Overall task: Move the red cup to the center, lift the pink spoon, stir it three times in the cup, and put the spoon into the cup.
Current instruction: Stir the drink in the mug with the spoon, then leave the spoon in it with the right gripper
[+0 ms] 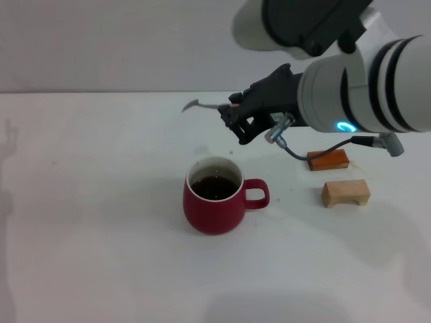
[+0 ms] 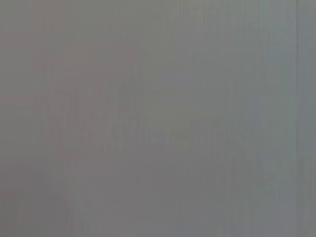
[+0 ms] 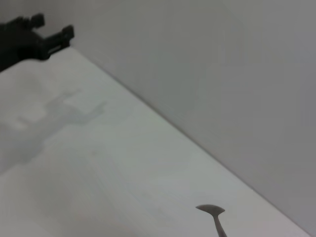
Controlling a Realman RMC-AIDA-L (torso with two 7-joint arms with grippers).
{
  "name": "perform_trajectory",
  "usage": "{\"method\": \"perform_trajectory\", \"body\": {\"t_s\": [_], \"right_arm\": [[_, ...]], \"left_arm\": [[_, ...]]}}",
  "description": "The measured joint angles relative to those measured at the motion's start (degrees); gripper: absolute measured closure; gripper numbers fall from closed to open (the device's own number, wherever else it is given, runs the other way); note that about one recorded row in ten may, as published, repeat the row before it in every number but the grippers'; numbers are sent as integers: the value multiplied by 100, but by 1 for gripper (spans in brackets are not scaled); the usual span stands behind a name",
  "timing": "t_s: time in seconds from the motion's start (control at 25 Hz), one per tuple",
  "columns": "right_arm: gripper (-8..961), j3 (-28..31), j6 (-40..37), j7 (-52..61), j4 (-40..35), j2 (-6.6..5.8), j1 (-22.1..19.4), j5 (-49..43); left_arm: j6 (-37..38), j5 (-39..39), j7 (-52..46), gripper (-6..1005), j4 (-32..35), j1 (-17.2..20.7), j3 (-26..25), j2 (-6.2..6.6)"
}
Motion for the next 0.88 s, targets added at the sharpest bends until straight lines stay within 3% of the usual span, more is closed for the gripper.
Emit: {"method": "perform_trajectory", "body": {"t_s": [0.48, 0.88], "right_arm": [[801, 70, 939, -147, -321, 11, 619, 296], [801, 106, 1214, -366, -467, 5, 657, 369]], "left_arm": [[0, 0, 0, 259, 0, -20, -13, -1], [0, 0, 0, 259, 0, -38, -13, -1]]}}
